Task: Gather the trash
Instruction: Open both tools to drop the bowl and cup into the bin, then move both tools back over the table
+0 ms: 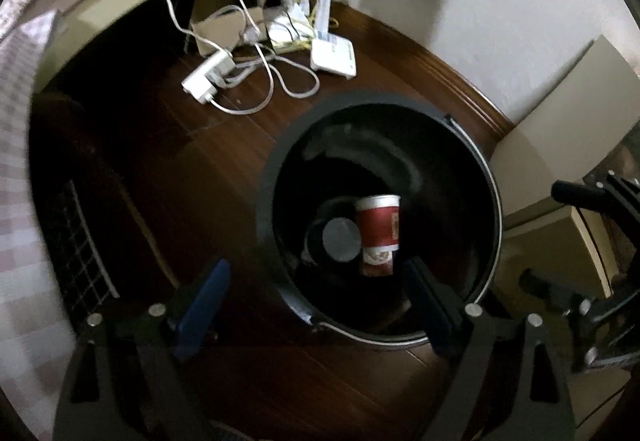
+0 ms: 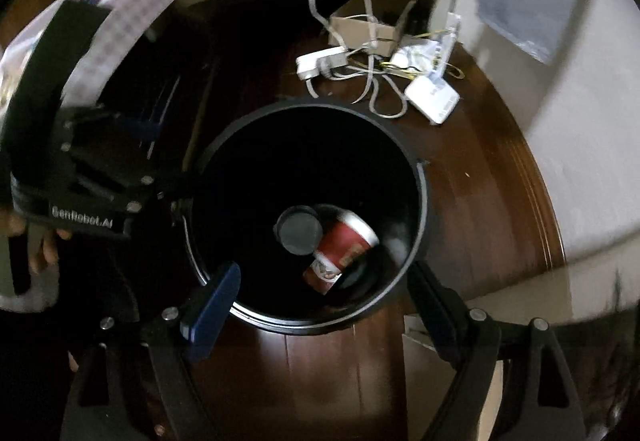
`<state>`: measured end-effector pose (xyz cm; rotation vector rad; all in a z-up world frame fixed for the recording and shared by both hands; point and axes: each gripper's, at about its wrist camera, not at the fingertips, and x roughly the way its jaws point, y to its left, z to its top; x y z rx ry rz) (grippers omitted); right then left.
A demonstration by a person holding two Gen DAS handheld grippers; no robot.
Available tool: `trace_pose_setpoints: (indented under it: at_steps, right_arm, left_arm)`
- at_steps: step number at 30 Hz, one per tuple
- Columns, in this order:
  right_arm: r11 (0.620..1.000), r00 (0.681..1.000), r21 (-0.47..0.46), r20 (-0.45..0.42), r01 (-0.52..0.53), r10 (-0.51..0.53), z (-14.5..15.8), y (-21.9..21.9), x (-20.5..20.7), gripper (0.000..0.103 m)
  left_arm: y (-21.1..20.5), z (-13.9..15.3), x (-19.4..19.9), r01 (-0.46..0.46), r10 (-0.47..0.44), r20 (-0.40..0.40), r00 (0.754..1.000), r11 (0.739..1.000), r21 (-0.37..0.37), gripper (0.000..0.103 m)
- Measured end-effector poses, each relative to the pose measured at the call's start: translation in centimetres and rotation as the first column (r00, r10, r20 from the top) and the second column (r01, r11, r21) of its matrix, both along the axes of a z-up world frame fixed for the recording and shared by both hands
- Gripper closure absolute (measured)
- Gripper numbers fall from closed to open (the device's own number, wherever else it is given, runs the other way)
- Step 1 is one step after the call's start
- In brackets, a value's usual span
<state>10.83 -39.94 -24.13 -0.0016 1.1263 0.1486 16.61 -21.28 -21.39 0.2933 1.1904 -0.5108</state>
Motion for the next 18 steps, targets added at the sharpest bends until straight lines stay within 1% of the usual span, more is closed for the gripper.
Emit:
trace_pose_setpoints:
  at_steps: [2,6,8,10,14,18]
  right_arm:
    - [0.999,0.998,0.007,0.029,0.047,-0.047,1.4,-0.4,-0.4,0.016]
    - [0.995,0.991,0.004,0.089,0.097,-0.097,4.6,-0.1,-0.9,0.015]
    - [0.996,0.987,0.019,0.132,0.093,-0.094,6.4,0.6,-1.0,0.015]
    - [0.997,0.981,0.024,0.178,0.073,-0.076,8.3,1.9,-1.1,0.015]
    - [0.999,0.966,0.03,0.26,-0.016,0.008,11.6,5.4,-0.9,0.015]
    - [0.989,0.936,0.034,0.328,-0.147,0.128,14.5,10.2,-0.3,0.015]
  left_arm:
    - [1.0,1.5,-0.2,-0.024,0.024,0.026,0.999,1.0,-0.009,0.014]
    - [2.8,4.8,-1.1,-0.039,0.043,0.105,0.994,0.999,-0.033,0.014]
    - [4.0,6.8,-1.5,-0.047,0.053,0.147,0.988,0.998,-0.044,0.014]
    - [5.3,9.0,-1.9,-0.058,0.069,0.197,0.978,0.997,-0.058,0.014]
    - [8.3,12.7,-2.6,-0.096,0.112,0.293,0.95,0.993,-0.069,0.013]
    - [11.7,14.7,-2.9,-0.146,0.161,0.35,0.923,0.987,-0.067,0.013]
